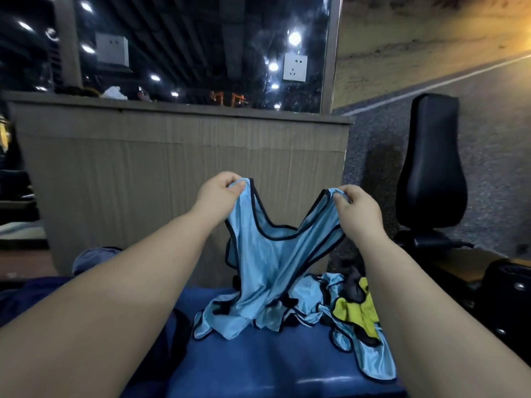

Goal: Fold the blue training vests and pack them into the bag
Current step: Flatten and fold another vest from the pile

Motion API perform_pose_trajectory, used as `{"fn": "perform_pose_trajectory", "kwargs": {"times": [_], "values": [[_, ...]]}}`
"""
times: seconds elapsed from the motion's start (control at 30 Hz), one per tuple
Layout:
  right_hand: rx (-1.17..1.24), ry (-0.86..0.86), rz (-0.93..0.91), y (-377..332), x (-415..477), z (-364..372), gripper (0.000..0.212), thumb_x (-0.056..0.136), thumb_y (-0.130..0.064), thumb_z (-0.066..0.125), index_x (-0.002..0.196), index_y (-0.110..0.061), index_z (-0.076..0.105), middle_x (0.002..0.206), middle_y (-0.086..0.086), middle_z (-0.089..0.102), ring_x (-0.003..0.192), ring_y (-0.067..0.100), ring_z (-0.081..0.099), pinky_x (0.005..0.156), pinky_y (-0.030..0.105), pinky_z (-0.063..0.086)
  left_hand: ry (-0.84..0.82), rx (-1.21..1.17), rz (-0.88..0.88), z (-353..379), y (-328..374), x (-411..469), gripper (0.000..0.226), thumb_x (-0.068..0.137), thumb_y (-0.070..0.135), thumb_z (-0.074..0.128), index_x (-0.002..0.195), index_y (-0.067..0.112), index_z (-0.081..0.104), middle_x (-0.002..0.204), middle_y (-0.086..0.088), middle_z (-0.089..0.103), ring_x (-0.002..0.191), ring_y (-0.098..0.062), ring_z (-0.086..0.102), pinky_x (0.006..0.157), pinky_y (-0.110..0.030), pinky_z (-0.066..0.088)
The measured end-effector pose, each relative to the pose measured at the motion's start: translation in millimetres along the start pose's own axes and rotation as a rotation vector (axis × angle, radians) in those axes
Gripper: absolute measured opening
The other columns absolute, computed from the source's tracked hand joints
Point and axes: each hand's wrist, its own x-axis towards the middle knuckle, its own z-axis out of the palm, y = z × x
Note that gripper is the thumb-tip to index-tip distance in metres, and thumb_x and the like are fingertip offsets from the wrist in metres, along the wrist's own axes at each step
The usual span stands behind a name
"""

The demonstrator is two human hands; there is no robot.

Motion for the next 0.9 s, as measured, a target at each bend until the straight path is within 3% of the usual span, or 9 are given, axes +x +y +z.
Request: {"fn": "perform_pose_trajectory", "kwargs": {"times": [0.1, 0.4, 0.57, 0.9], "values": [[0.034, 0.044, -0.050, -23, 5, -13, 0.018, 0.102, -0.027, 0.046, 0.100, -0.017, 0.062, 0.089, 0.013, 0.064, 0.070, 0.021, 0.053, 0.063, 0.035, 0.043, 0.027, 0.008, 0.040, -11, 22, 6, 0.016, 0.097, 0.022, 0.055, 0.083, 0.017, 0.060, 0.070, 0.004, 0.050, 0.059, -0.010, 0.041, 0.043, -0.010, 0.030], [0.009, 0.103, -0.194, -99, 28, -64, 0.011, 0.100, -0.034, 0.049, 0.098, -0.030, 0.060, 0.082, -0.001, 0.061, 0.069, 0.017, 0.054, 0.059, 0.031, 0.042, 0.102, 0.088, 0.137, -58, 112, 23, 0.018, 0.100, 0.027, 0.048, 0.091, 0.017, 0.060, 0.069, 0.002, 0.047, 0.055, -0.012, 0.040, 0.035, -0.011, 0.028], [-0.036, 0.137, -0.283, -133, 31, -88, 0.009, 0.098, -0.038, 0.054, 0.091, -0.035, 0.059, 0.080, -0.010, 0.060, 0.070, 0.009, 0.054, 0.056, 0.027, 0.042, 0.144, 0.166, 0.176, -84, 148, 24, 0.019, 0.100, 0.031, 0.044, 0.095, 0.022, 0.060, 0.070, 0.002, 0.050, 0.057, -0.013, 0.042, 0.049, -0.026, 0.033], [-0.165, 0.031, -0.263, -124, 28, -99, 0.018, 0.086, -0.042, 0.071, 0.082, -0.024, 0.067, 0.075, -0.001, 0.065, 0.066, 0.014, 0.057, 0.054, 0.027, 0.041, 0.019, 0.273, 0.129, -93, 140, 15, 0.020, 0.099, 0.032, 0.052, 0.106, 0.021, 0.067, 0.082, 0.009, 0.058, 0.067, -0.007, 0.048, 0.056, -0.024, 0.038]]}}
